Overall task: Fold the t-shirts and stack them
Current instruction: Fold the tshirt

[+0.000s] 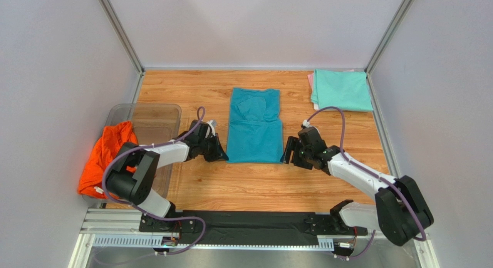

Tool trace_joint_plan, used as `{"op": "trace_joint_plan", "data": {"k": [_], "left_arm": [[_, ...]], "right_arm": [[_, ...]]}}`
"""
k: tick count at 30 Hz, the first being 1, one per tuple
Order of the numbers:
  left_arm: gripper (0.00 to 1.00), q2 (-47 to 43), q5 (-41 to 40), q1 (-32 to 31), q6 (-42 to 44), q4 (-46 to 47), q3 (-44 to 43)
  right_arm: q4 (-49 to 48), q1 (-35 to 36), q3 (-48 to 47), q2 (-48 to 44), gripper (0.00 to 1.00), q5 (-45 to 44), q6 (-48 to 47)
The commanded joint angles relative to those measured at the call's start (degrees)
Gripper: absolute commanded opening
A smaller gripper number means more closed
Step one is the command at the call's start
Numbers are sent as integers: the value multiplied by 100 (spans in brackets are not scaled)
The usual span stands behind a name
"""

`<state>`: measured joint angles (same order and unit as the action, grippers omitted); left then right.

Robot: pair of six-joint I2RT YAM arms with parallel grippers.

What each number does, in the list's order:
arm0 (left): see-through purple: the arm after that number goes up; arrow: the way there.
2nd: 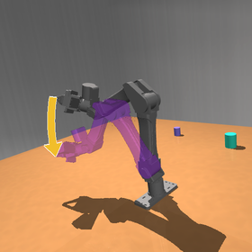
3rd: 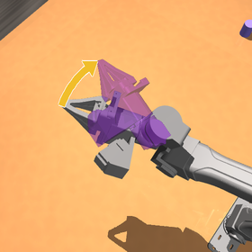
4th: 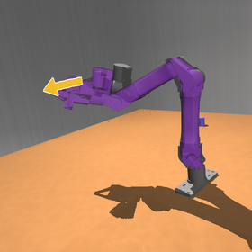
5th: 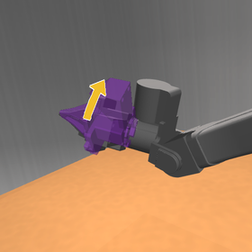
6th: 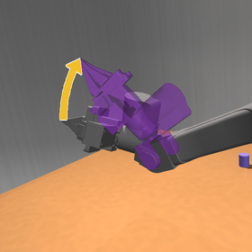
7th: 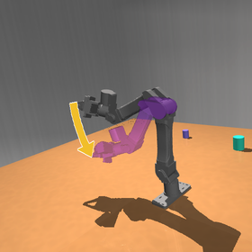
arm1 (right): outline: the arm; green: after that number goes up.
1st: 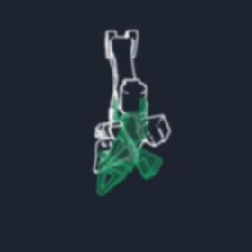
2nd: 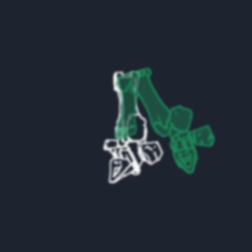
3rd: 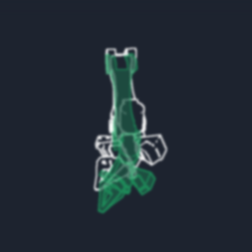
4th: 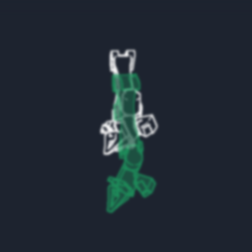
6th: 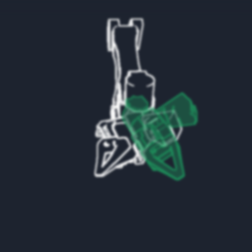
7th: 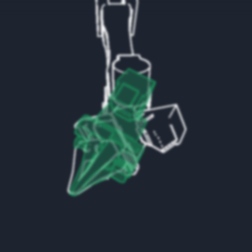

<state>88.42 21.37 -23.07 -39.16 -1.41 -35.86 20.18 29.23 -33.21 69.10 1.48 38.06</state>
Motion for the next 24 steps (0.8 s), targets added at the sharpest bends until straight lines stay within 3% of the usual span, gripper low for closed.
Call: {"op": "trace_joint_plan", "data": {"k": [1,4,17,20,21,24], "left_arm": [[0,-79,-264,-13,119,-263,228],[0,-150,-273,-13,93,-202,307],[0,-238,-317,-13,22,-70,439],[0,-264,-308,-22,13,-79,457],[0,-273,-300,-22,13,-61,474],[0,-395,-247,-22,-48,-26,588]], "right_arm": [[-383,21,-344,375,67,256,-220],[-577,21,-423,717,55,406,-308],[-1192,30,-274,1413,37,899,-308],[-1201,30,-291,1501,21,1056,-335],[-1219,30,-282,1484,11,1117,-335],[-1192,38,-186,1291,2,1285,-282]]}}
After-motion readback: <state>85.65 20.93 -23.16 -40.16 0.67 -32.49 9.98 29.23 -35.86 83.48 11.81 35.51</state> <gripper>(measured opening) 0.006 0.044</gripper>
